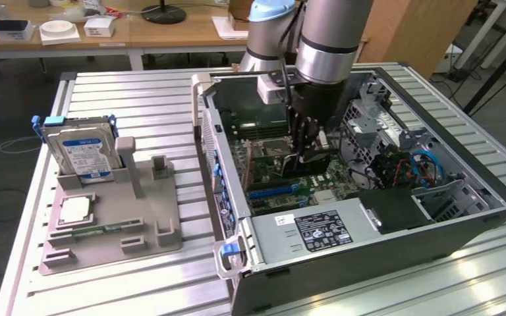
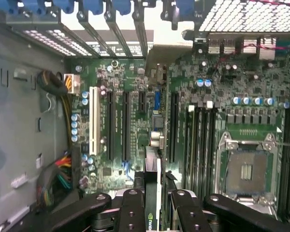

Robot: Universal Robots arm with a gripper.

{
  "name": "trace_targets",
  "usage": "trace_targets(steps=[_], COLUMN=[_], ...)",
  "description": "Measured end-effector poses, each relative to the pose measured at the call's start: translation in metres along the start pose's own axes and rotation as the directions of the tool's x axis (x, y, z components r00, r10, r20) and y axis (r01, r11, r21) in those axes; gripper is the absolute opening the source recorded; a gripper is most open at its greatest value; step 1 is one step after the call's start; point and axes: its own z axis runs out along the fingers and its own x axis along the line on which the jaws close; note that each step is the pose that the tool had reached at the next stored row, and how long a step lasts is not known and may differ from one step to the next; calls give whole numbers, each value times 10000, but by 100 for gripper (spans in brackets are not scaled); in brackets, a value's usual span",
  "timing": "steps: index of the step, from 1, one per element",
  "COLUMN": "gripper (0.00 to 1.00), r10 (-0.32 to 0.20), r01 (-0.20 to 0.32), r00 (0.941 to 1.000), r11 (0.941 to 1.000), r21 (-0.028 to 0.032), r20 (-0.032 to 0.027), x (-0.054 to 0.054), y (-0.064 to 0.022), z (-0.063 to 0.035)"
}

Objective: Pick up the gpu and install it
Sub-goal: 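Insert the gpu into the slot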

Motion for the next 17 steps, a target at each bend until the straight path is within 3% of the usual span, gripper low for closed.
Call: trace_targets(steps=[7,17], gripper=[26,26], r10=[-1,7], r01=[1,-6], r00=[10000,9999], r11=[10000,9999], r21=[20,128], r20=[-30,-121], x=[-2,-12], y=[54,186], z=[36,157])
